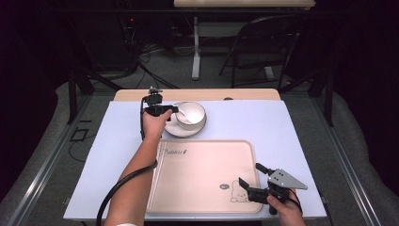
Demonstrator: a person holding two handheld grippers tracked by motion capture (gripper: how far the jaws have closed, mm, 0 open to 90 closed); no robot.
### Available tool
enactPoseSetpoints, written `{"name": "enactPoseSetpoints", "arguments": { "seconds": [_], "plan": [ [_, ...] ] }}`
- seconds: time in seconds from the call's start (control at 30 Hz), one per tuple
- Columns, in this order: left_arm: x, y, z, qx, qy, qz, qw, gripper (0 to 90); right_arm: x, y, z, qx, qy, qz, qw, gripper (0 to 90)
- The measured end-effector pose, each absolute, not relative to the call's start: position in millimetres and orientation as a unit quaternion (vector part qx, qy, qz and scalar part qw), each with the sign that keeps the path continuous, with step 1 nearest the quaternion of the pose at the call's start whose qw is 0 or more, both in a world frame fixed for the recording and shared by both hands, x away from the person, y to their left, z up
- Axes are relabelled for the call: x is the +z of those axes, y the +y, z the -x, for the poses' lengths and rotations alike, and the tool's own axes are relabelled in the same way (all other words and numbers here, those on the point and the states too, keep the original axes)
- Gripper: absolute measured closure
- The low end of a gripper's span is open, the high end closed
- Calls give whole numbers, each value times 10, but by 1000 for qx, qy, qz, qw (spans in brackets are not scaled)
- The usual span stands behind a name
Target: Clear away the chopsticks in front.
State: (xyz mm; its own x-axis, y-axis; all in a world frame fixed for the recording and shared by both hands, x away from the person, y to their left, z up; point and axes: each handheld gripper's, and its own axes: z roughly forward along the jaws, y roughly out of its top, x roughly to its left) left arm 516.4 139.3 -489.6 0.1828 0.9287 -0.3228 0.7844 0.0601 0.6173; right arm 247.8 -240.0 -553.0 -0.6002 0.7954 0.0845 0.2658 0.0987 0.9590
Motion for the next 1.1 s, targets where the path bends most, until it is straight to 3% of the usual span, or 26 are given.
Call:
{"name": "enactPoseSetpoints", "arguments": {
  "seconds": [0.83,1.1],
  "plan": [
    [-5061,1023,-5352,120,601,-710,347,272,-5528,-2407,-2473,558,700,-379,234,142],
    [-5108,1028,-5368,108,607,-702,358,327,-5530,-2406,-2476,557,700,-380,234,143]
  ]
}}
